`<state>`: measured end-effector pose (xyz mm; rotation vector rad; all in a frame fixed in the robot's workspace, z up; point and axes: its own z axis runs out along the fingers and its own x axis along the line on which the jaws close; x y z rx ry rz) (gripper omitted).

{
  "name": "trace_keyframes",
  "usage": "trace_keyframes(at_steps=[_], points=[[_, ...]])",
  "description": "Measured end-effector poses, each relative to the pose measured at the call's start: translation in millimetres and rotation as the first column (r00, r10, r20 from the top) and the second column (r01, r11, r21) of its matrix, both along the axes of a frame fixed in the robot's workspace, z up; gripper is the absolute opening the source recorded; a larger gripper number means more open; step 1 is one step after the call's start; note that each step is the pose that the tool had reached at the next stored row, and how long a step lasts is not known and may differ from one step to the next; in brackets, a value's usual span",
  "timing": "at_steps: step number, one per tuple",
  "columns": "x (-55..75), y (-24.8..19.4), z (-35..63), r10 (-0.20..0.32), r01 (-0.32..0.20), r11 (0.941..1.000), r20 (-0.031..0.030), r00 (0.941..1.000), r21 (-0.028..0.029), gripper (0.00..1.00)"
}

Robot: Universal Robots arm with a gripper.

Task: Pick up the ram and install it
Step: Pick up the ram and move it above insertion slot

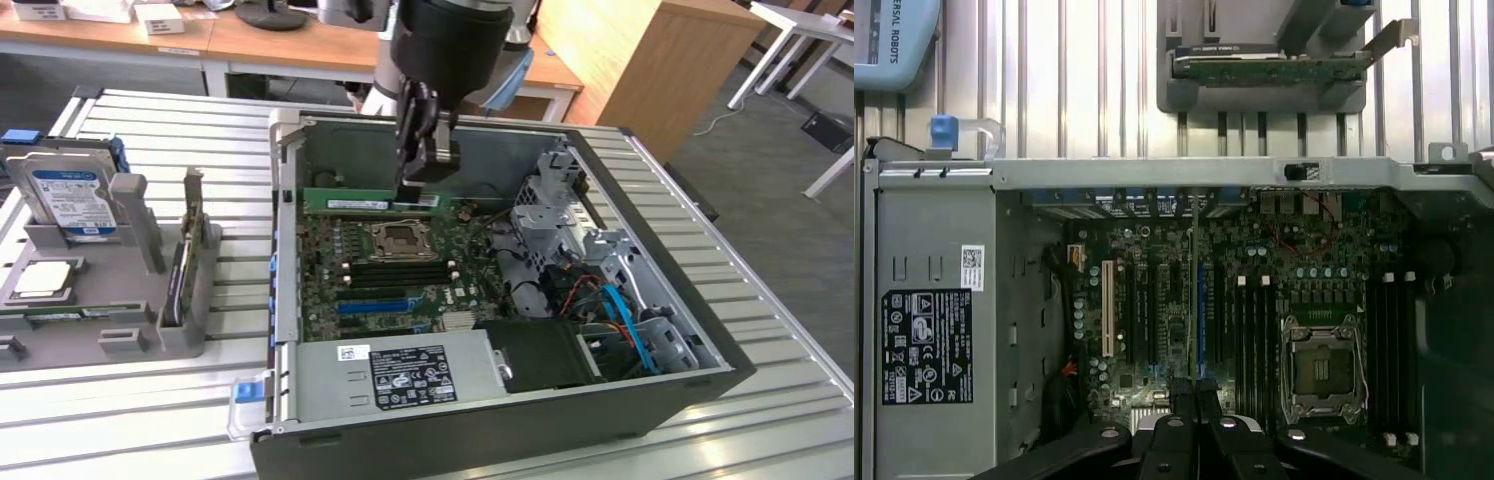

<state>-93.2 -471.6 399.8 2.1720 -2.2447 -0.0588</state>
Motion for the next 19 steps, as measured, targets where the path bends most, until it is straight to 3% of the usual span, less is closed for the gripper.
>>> trace_keyframes(at_steps=[19], points=[[56.1,0.0,0.0,0.002,-0.002,1.0,-0.0001,1.0,0.0,0.12]])
